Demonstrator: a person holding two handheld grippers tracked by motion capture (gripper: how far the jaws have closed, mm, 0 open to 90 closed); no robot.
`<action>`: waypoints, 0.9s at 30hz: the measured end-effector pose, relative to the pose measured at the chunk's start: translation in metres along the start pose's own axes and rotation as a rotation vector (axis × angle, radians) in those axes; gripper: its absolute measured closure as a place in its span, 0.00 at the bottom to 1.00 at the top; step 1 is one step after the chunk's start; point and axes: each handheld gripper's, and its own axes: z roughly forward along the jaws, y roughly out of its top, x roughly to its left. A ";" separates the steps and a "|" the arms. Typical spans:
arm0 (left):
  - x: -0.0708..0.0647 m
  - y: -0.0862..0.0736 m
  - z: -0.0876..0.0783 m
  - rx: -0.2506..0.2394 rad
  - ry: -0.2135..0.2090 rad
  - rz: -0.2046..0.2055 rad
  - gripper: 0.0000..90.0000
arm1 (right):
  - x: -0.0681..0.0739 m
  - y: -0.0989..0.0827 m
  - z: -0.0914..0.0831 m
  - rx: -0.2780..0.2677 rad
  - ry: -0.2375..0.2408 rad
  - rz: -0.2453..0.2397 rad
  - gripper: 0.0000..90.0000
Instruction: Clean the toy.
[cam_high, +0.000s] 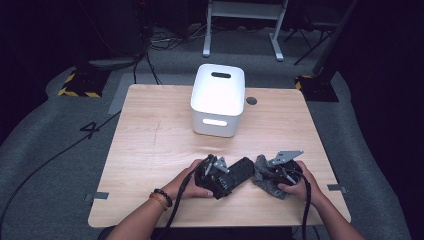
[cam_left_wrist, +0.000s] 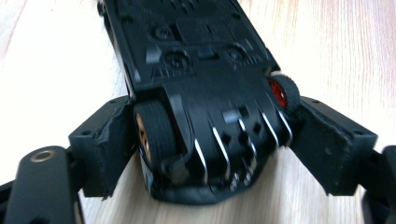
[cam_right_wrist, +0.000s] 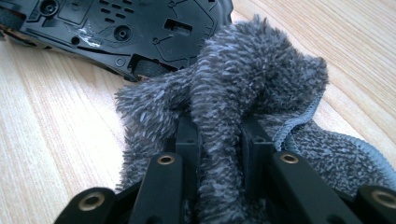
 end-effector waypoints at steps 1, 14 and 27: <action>-0.001 0.002 0.001 0.000 0.002 -0.002 0.19 | 0.000 0.000 0.000 0.001 -0.002 0.001 0.83; 0.000 0.027 0.011 0.024 0.077 -0.081 0.16 | 0.004 0.002 -0.001 0.010 -0.024 0.002 0.82; -0.002 0.045 0.023 0.135 0.169 0.005 0.18 | 0.010 0.006 -0.001 0.006 0.030 -0.010 0.81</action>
